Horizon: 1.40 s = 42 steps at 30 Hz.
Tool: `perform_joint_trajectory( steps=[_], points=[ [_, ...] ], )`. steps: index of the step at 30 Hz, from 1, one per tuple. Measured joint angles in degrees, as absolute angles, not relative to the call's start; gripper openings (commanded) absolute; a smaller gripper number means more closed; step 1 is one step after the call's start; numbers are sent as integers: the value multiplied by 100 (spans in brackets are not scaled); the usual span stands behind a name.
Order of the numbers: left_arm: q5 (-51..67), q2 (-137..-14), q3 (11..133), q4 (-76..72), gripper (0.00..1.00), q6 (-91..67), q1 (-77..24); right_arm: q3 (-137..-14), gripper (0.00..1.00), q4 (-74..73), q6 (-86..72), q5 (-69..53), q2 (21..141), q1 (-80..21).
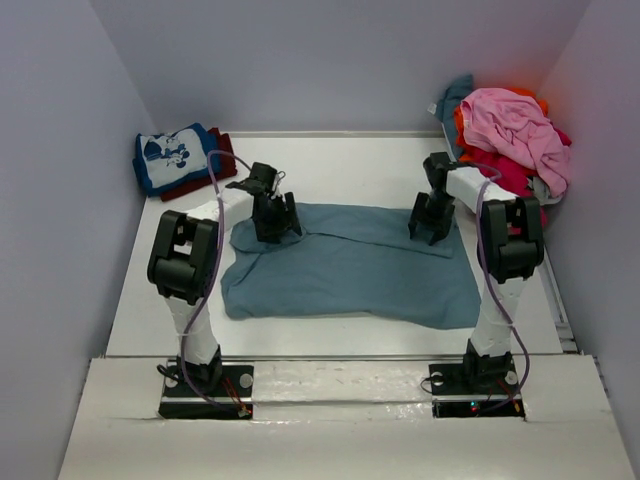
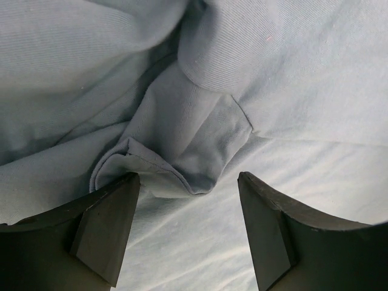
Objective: Fold and stack the t-shirts
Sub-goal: Fold the flattened tshirt in 1/3 of the way
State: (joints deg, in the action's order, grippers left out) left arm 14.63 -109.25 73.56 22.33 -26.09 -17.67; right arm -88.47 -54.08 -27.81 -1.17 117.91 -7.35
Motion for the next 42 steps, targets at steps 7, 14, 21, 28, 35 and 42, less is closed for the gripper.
perform_joint_trajectory(
  steps=[7,14,21,28,35,42],
  points=[
    [1389,-10886,7310,2261,80,-2735,-1621,-9491,63,-5498,-2530,-373,12064,-1052],
    [1199,-10779,7199,2364,80,-2818,-1387,-10149,63,-5548,-2373,-589,12368,-1328],
    [1107,-10628,7050,2482,80,-2862,-991,-10372,63,-5658,-2331,-701,12534,-1483],
    [1017,-10619,7052,2580,80,-2862,-836,-10420,63,-5690,-2311,-711,12617,-1520],
    [906,-10621,7126,2698,81,-2856,-840,-10422,63,-5719,-2265,-613,12626,-1540],
    [810,-10733,7293,2825,82,-2860,-840,-10659,63,-5841,-2220,-484,12628,-1540]
  ],
)
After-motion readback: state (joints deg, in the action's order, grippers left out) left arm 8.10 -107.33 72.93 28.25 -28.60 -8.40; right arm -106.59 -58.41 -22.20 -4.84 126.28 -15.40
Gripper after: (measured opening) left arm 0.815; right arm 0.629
